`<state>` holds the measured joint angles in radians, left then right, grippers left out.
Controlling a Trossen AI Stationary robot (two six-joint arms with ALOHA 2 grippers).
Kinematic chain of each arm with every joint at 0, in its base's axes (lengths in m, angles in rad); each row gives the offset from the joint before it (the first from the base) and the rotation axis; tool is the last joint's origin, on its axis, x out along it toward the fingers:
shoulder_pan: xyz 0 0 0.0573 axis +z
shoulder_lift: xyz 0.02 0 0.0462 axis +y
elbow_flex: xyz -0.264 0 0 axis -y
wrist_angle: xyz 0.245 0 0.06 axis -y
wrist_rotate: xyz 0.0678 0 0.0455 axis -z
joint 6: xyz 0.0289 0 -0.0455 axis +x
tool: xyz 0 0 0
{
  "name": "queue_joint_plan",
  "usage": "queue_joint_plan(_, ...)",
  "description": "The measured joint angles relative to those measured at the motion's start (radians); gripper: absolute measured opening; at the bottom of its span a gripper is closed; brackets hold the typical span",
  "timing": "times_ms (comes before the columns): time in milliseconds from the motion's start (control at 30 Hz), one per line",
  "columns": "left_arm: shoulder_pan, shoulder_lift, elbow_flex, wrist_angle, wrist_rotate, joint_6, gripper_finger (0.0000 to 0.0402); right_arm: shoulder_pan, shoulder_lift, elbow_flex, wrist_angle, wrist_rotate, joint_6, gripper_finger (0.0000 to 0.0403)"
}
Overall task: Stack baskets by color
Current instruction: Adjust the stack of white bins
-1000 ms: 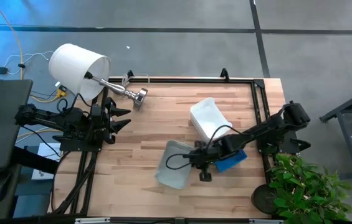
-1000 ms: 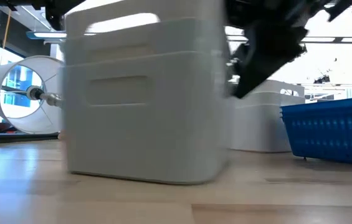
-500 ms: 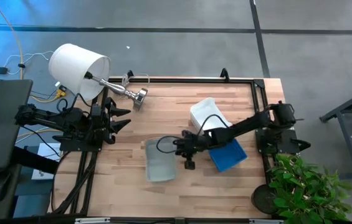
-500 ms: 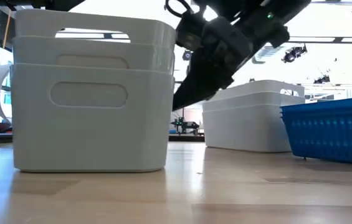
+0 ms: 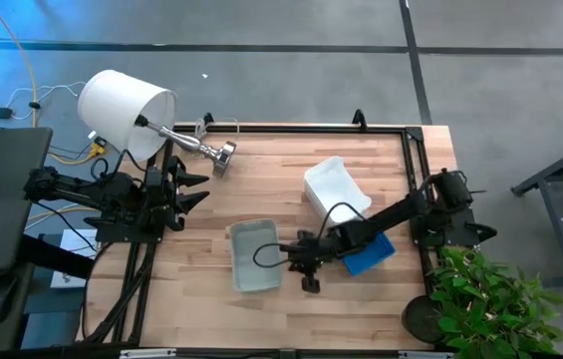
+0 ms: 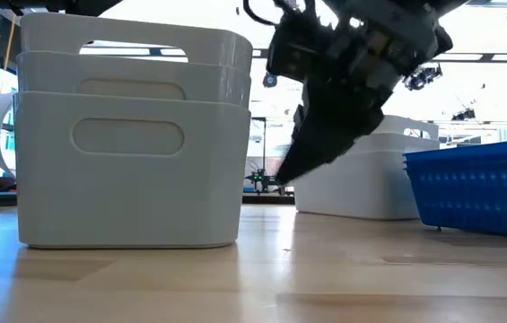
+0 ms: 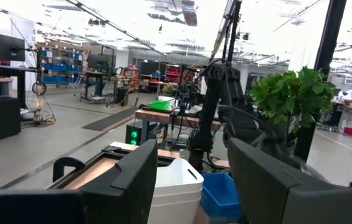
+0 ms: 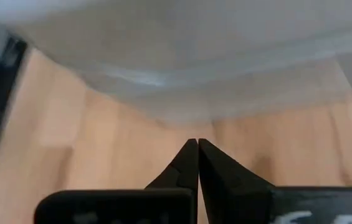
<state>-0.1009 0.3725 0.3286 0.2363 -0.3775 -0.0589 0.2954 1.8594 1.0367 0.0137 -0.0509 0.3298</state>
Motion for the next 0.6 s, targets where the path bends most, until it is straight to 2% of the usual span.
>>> queue_joint_plan(133, 0.0, 0.0, 0.0, 0.0, 0.0, -0.001, 0.0184, 0.029, 0.034, 0.008, 0.109, 0.022, 0.005, 0.0)
queue_joint_plan(367, 0.0, 0.0, 0.0, 0.002, 0.0, -0.01, 0.0184, 0.024, 0.149, 0.132, 0.125, 0.02, -0.086, 0.0)
queue_joint_plan(500, 0.0, 0.0, 0.0, 0.001, 0.0, -0.009, 0.0184, -0.004, 0.194, 0.224, 0.071, 0.02, -0.171, 0.0)
queue_joint_plan(600, 0.0, 0.0, 0.0, -0.003, 0.0, -0.009, 0.0184, -0.023, 0.187, 0.26, -0.038, 0.024, -0.204, 0.0)
